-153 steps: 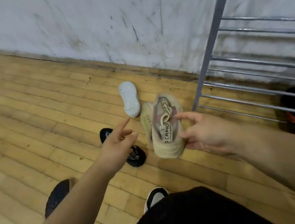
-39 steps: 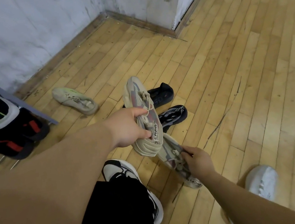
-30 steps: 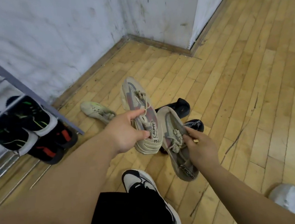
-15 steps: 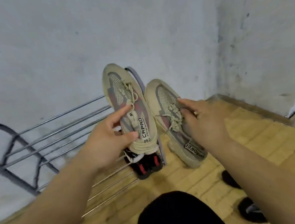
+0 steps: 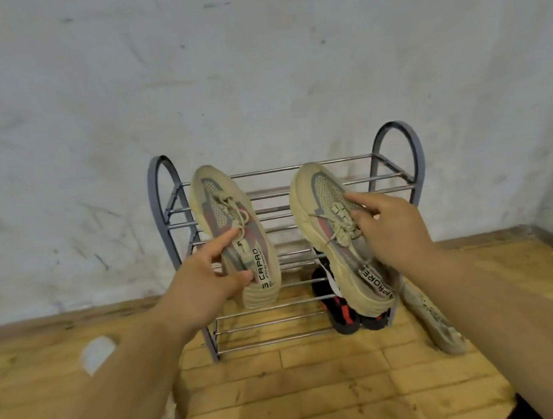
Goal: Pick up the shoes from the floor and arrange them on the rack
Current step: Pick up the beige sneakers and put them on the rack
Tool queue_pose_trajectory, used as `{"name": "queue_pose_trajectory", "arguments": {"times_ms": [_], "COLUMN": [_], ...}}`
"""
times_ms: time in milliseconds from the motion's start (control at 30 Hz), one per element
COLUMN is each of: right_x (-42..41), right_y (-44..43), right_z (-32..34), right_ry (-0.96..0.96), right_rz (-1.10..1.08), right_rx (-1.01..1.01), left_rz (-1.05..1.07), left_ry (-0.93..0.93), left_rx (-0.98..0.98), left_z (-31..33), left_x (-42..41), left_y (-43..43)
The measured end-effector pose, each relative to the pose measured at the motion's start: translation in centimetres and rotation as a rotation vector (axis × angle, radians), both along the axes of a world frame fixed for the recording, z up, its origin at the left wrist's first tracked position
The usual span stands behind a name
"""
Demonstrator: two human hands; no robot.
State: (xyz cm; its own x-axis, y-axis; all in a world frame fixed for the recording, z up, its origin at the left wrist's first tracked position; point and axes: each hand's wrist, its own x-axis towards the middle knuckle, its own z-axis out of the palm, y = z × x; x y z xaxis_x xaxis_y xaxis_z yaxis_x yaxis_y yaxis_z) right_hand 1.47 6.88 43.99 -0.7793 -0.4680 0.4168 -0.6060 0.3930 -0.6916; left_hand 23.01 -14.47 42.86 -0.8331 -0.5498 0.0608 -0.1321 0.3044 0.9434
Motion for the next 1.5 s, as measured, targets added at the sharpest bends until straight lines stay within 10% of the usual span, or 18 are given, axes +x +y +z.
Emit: {"name": "queue_pose_trajectory", "arguments": {"times_ms": [267, 1200, 1500], "right_x": [-4.1, -16.2, -8.9], "right_y": [0.5, -13.8, -7.8], "right_z": [-4.5, -14.0, -7.3], "right_ry": [-0.194, -0.525, -0.359], "right_rz": [0.114, -0.163, 0.028], "right_rx": [0.44, 0.014, 0.396], "left_rz": [-0.312, -0.226, -0.201], "left_ry": [-0.227, -0.328, -0.238], "left_rx": [0.076, 0.327, 0.345], "left_z": [-2.2, -10.4, -9.3], "left_x": [-0.8, -12.0, -11.7], "left_y": [-3.0, -4.5, -2.9]}}
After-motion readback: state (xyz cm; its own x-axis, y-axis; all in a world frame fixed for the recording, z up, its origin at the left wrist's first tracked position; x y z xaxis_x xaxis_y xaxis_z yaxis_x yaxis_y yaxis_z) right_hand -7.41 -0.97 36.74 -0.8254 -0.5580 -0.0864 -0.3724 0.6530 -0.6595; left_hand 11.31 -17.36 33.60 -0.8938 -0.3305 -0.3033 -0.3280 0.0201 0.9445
